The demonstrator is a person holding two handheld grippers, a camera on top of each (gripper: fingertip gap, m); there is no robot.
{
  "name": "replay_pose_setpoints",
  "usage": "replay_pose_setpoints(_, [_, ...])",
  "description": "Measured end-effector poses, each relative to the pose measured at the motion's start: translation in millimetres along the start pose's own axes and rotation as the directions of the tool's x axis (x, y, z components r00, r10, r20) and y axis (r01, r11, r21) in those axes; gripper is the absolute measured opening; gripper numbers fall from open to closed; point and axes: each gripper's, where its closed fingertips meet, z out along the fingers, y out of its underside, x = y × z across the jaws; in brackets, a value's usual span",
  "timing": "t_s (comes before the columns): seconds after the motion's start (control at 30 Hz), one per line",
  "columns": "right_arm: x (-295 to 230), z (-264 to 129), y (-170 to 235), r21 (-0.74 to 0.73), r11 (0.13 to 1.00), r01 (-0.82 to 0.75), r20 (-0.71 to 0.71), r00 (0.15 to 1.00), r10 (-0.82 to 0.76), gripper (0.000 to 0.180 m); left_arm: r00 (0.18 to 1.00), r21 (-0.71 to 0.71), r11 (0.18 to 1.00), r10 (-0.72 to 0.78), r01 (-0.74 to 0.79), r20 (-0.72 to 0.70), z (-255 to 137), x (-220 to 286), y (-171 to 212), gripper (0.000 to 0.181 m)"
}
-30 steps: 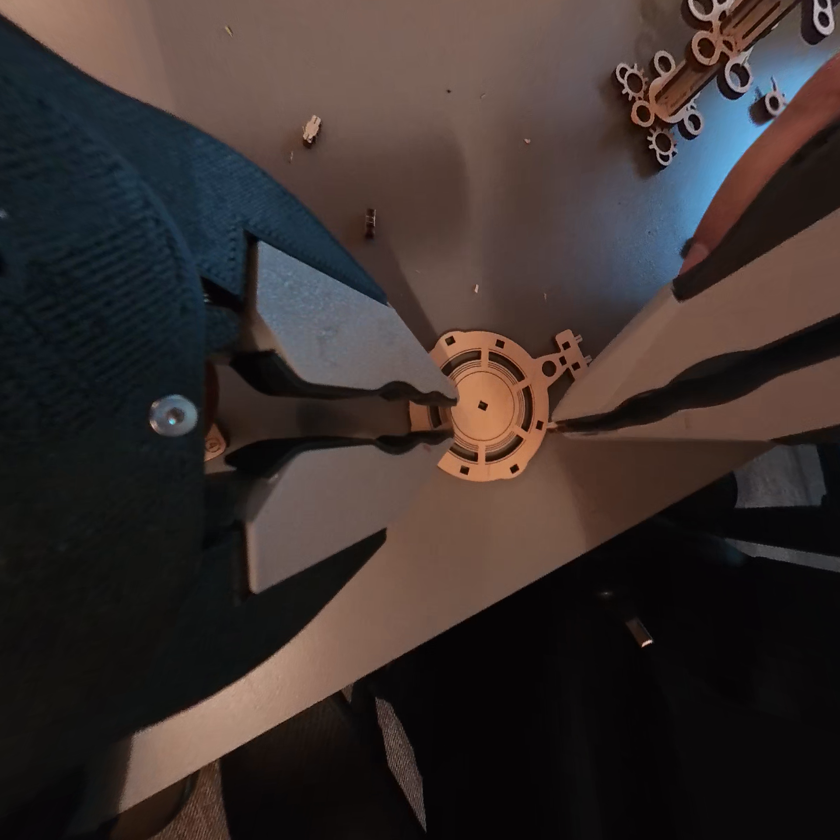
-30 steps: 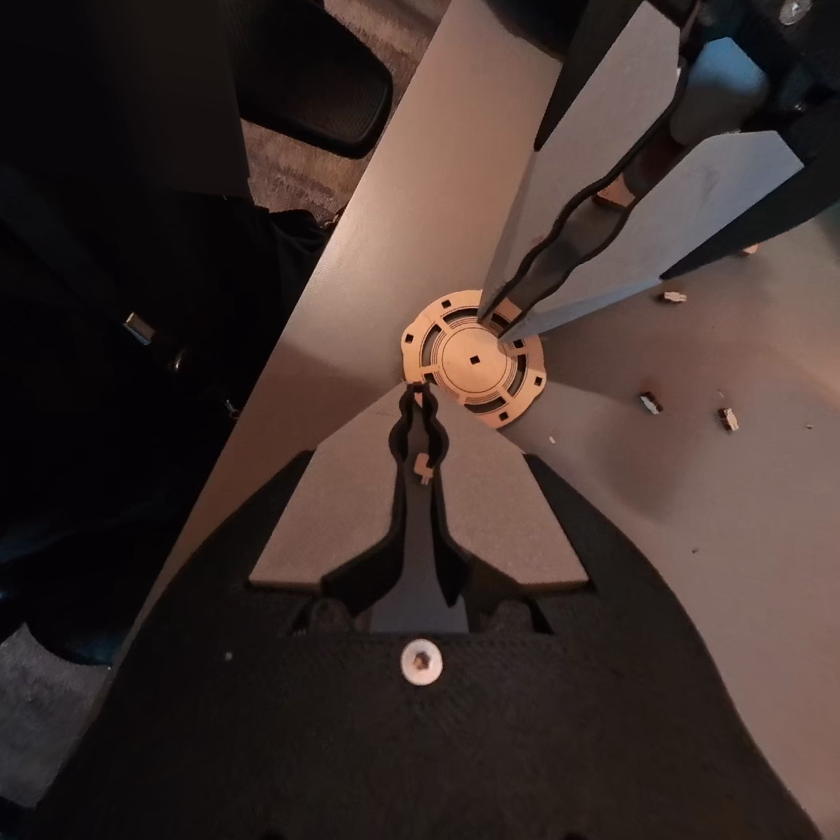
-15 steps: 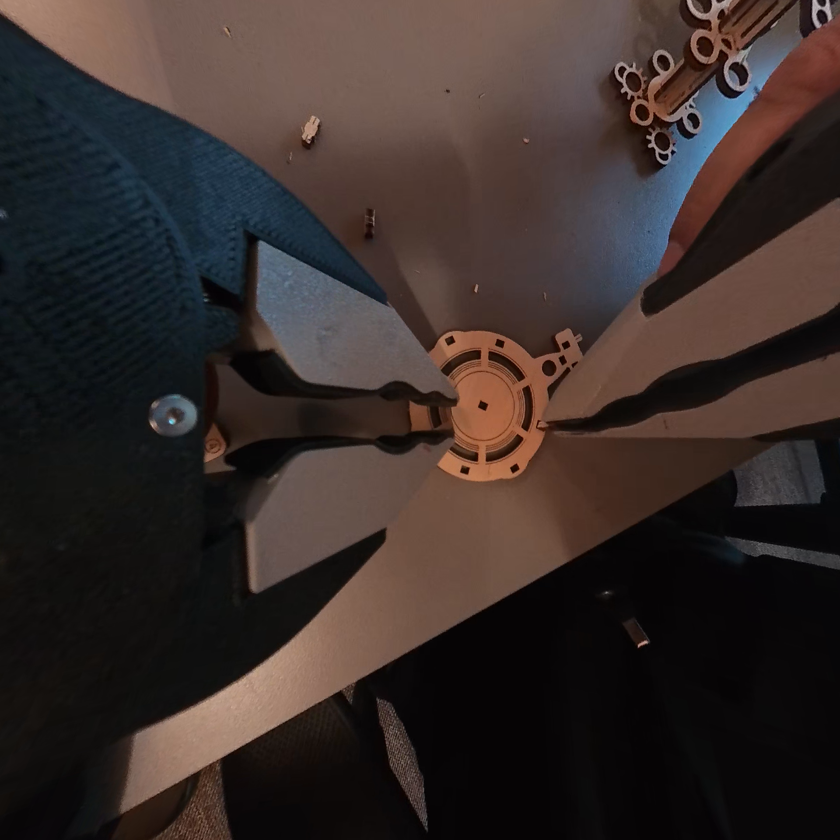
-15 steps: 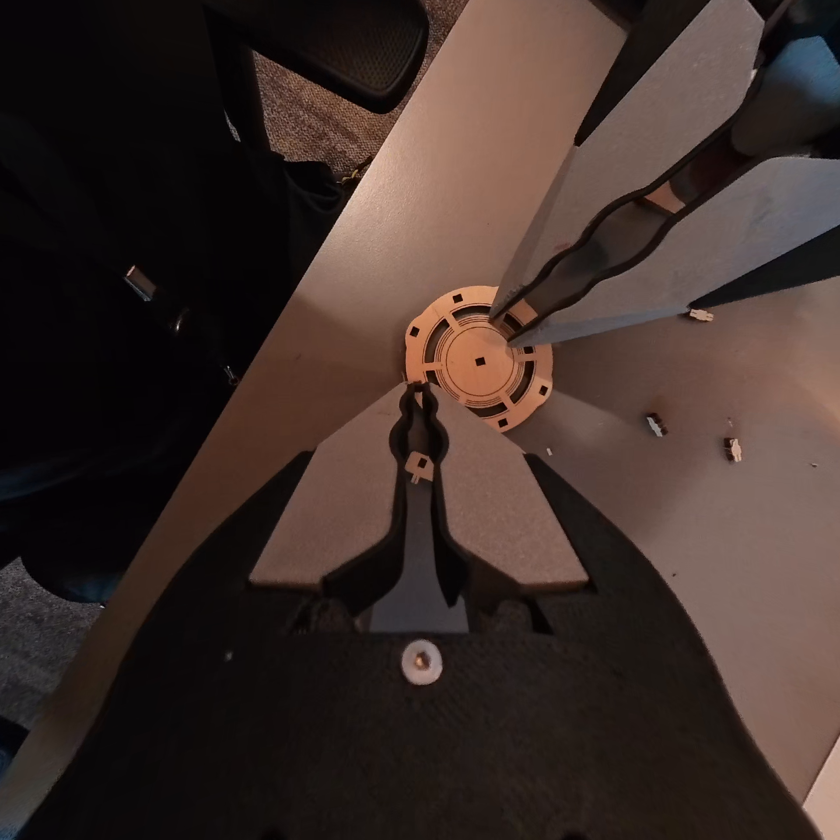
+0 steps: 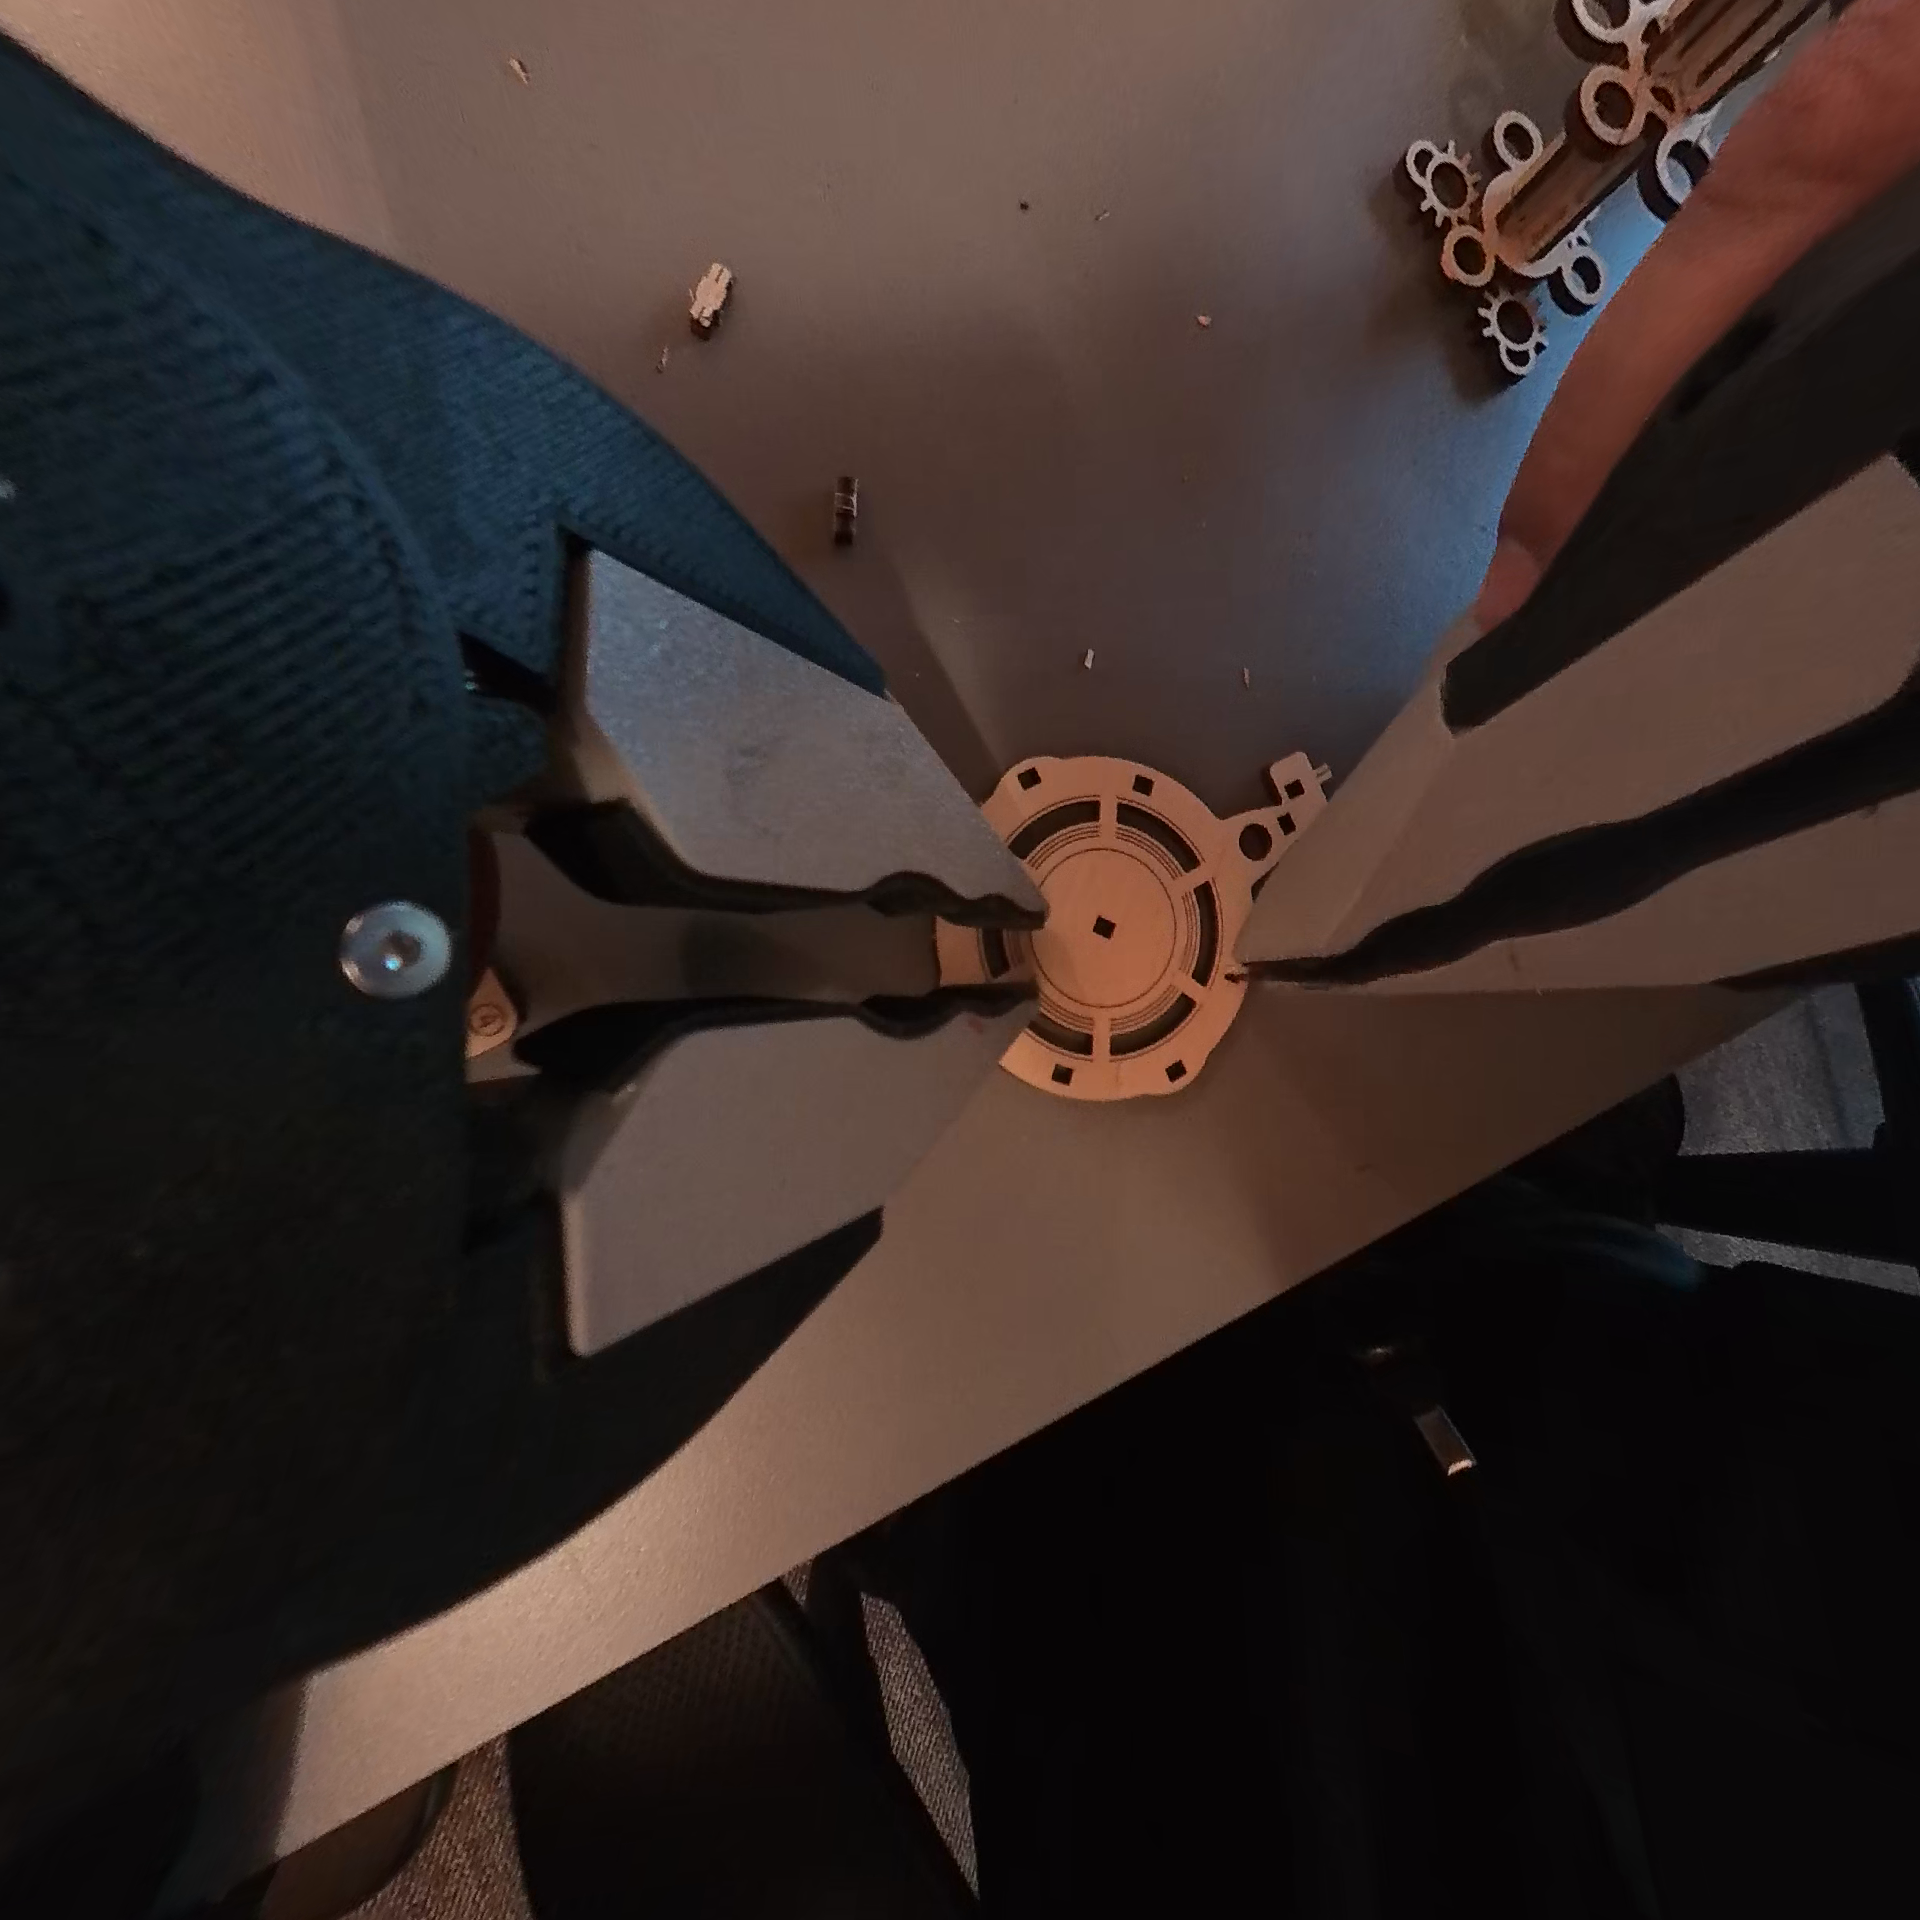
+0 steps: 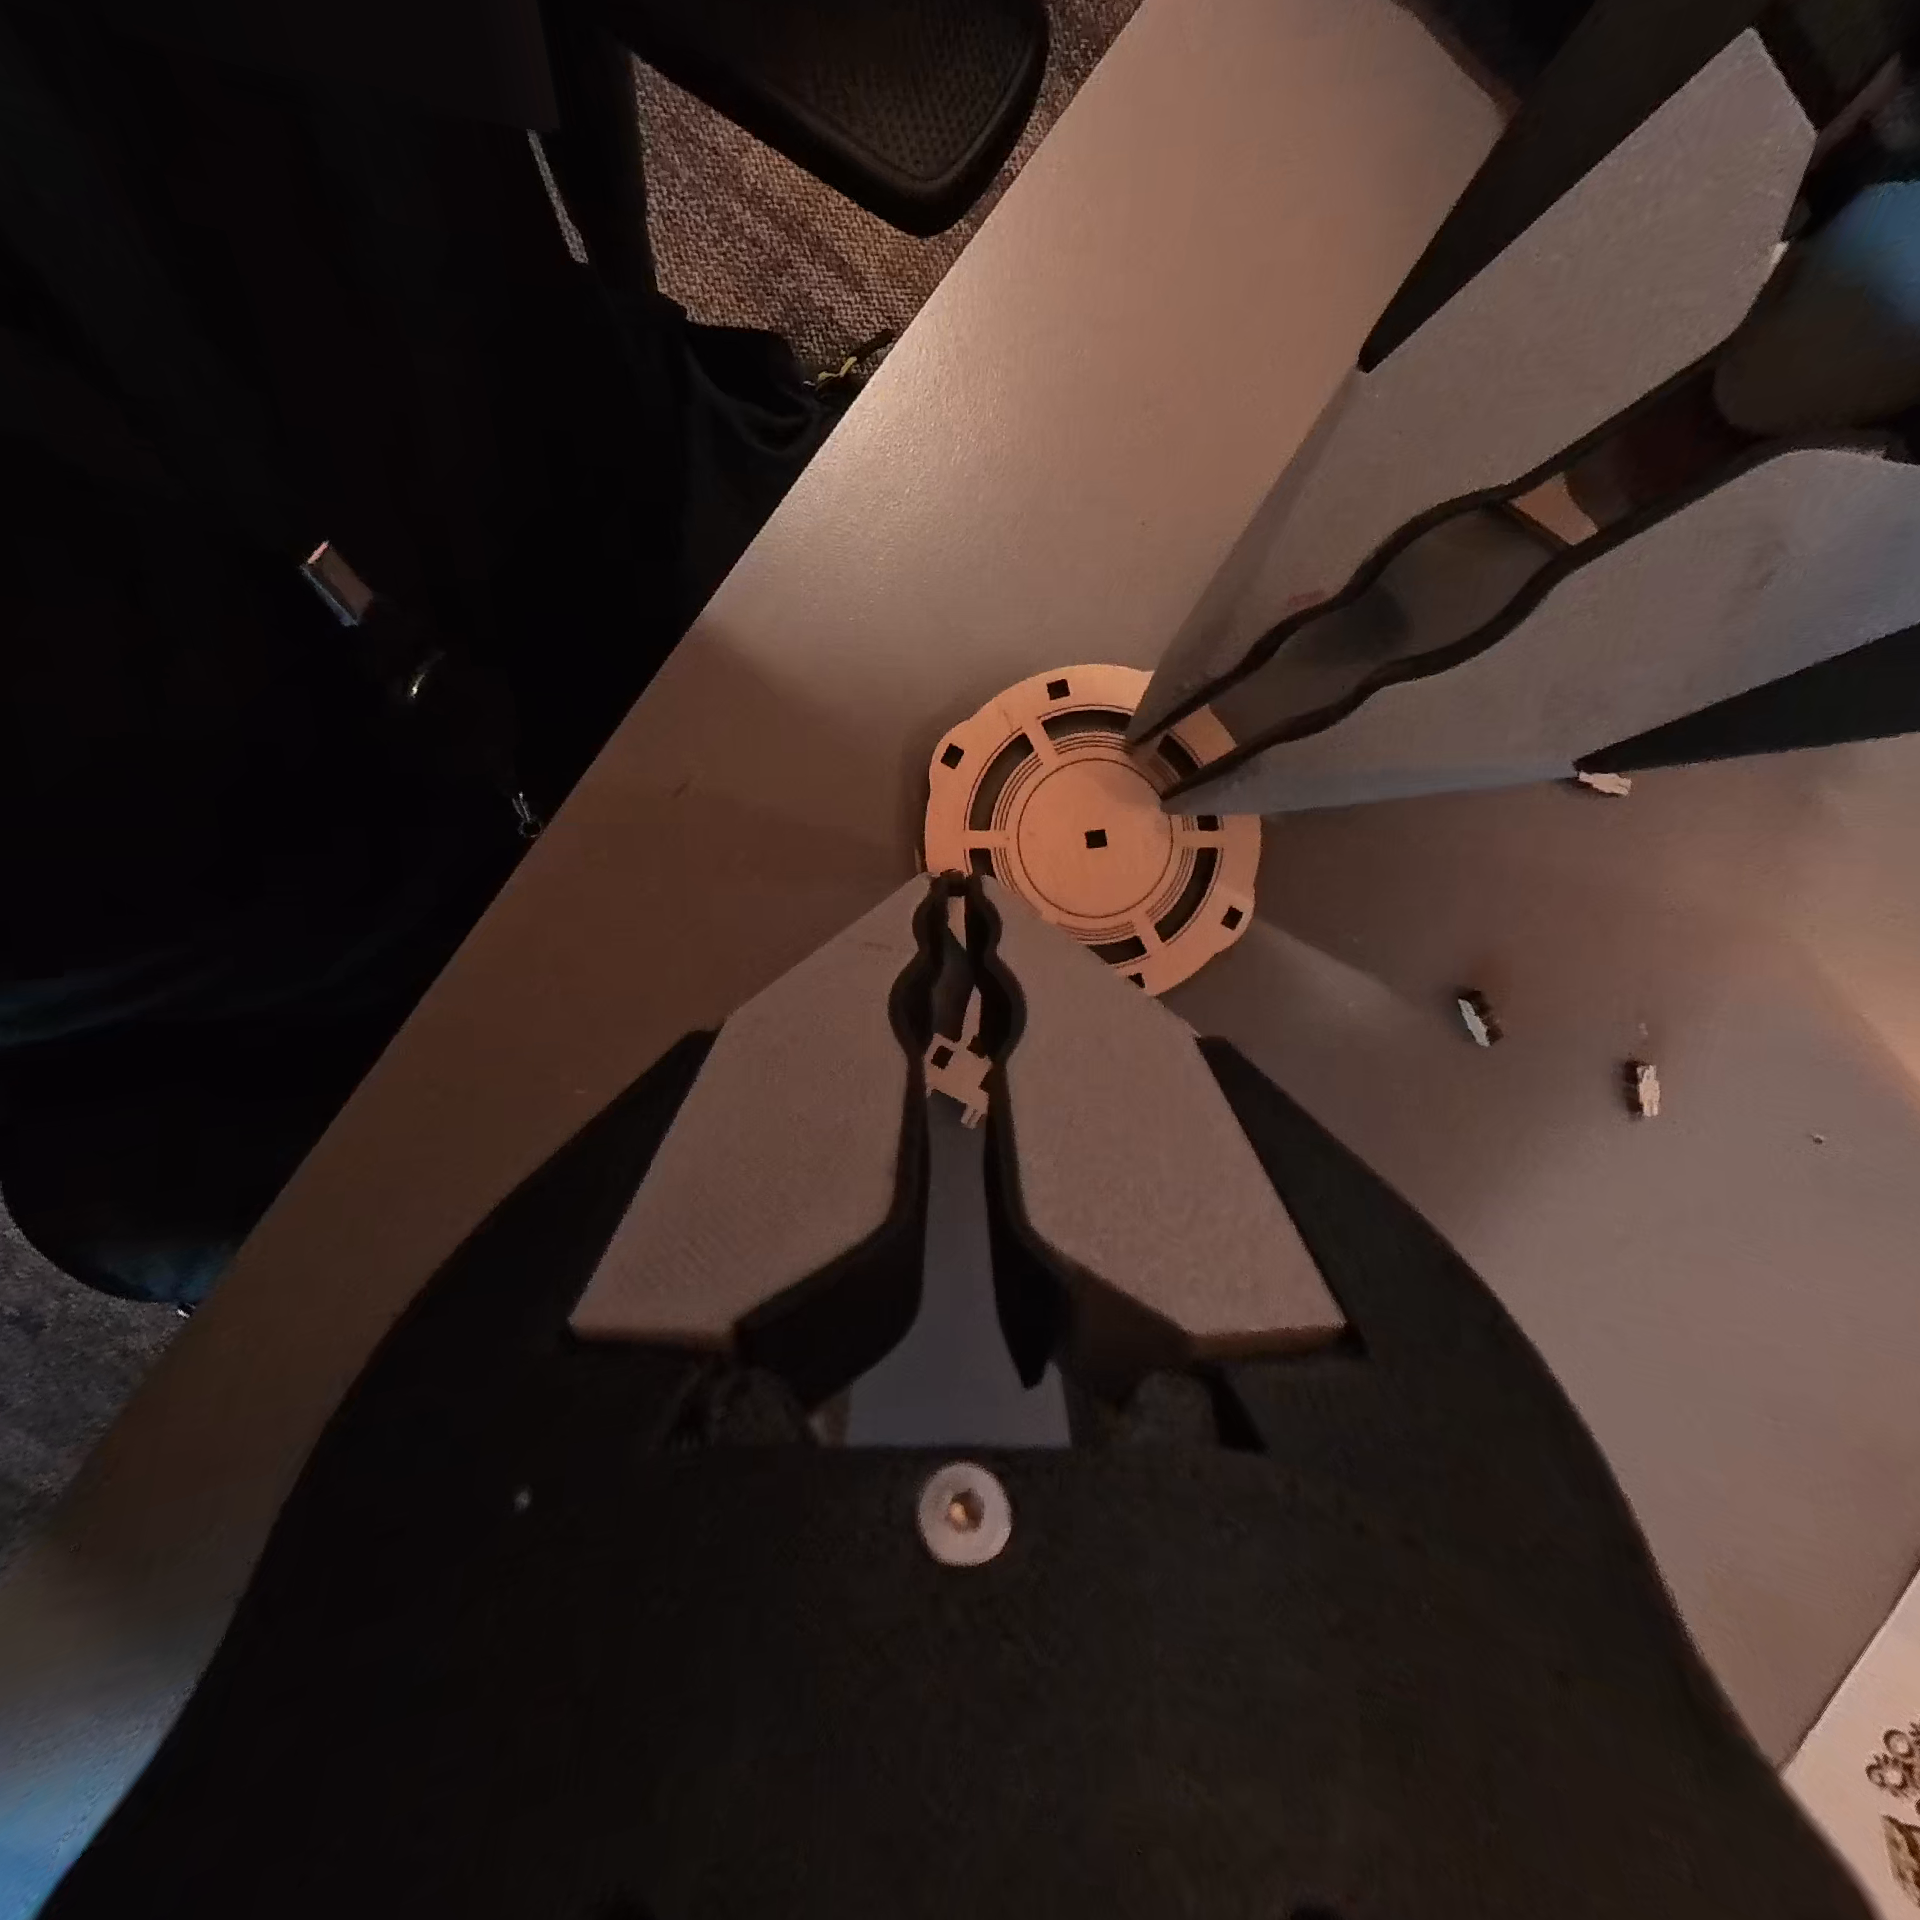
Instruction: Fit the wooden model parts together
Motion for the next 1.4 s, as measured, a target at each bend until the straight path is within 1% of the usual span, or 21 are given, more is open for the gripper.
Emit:
replay_pose_setpoints(0.17, [-0.5,-0.2,0.5,-0.004,0.998,0.055,0.011,0.998,-0.055,0.000,1.000,0.000,1.000,-0.001,0.001,-0.001,0.0,0.0,0.1,0.007])
replay_pose_setpoints(0.4, [-1.3,-0.1,0.3,-0.008,0.997,0.072,0.033,0.997,-0.072,0.000,1.000,0.000,1.000,0.005,-0.005,-0.001,0.1,0.4,0.2,0.007])
replay_pose_setpoints(0.6, [-1.8,0.0,-0.1,-0.020,0.992,0.121,0.056,0.991,-0.120,0.000,1.000,0.000,1.000,0.007,-0.007,-0.002,0.1,0.5,0.2,0.006])
replay_pose_setpoints(0.9, [-2.9,-0.3,0.4,0.031,0.992,0.119,0.140,0.983,-0.122,0.000,1.000,0.000,1.000,0.011,-0.011,-0.004,0.2,1.0,0.3,0.005])
replay_pose_setpoints(1.07, [-2.7,-0.3,-0.1,0.051,0.995,0.084,0.197,0.976,-0.093,0.000,1.000,0.000,1.000,0.016,-0.016,-0.006,0.3,1.7,0.2,0.003])
replay_pose_setpoints(1.3, [-3.0,0.1,-1.3,0.022,0.991,0.130,0.188,0.973,-0.131,0.000,1.000,-0.001,1.000,0.018,-0.018,-0.004,0.5,1.7,0.3,0.003])
replay_pose_setpoints(1.4, [-2.7,-0.1,-0.3,0.025,0.992,0.122,0.193,0.973,-0.124,0.000,1.000,-0.001,1.000,0.019,-0.019,-0.004,0.5,1.7,0.3,0.003])
